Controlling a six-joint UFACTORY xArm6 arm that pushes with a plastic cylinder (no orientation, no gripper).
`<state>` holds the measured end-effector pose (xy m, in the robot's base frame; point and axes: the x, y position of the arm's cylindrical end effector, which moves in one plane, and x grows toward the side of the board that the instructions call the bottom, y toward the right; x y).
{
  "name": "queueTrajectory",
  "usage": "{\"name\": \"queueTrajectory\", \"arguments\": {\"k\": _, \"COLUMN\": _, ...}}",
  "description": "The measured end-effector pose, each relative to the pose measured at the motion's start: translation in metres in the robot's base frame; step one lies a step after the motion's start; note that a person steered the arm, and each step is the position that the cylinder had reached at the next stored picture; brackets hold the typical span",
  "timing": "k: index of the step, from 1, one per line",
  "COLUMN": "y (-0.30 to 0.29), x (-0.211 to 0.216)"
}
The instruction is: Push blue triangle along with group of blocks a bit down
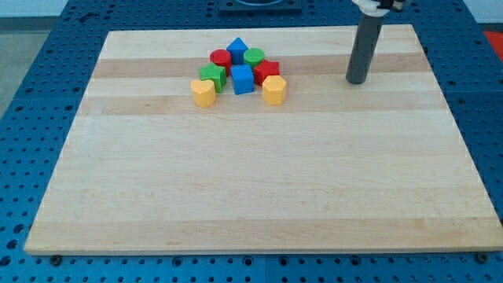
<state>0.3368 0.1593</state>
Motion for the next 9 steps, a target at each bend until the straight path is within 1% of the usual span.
{"name": "queueTrajectory", "arguments": {"k": 3, "y": -0.023, "x": -0.052}}
{"name": "queueTrajectory", "arguments": {"k": 4, "y": -0.043, "x": -0.086}}
{"name": "queueTrajectory", "arguments": {"k": 6, "y": -0.089, "x": -0.13}}
{"name": "queueTrajectory", "arguments": {"k": 7, "y": -0.109, "x": -0.135}}
{"name": "queueTrajectory", "arguments": {"k": 8, "y": -0.16, "x": -0.141}}
{"name": "queueTrajectory", "arguments": {"k": 9, "y": -0.2, "x": -0.131}}
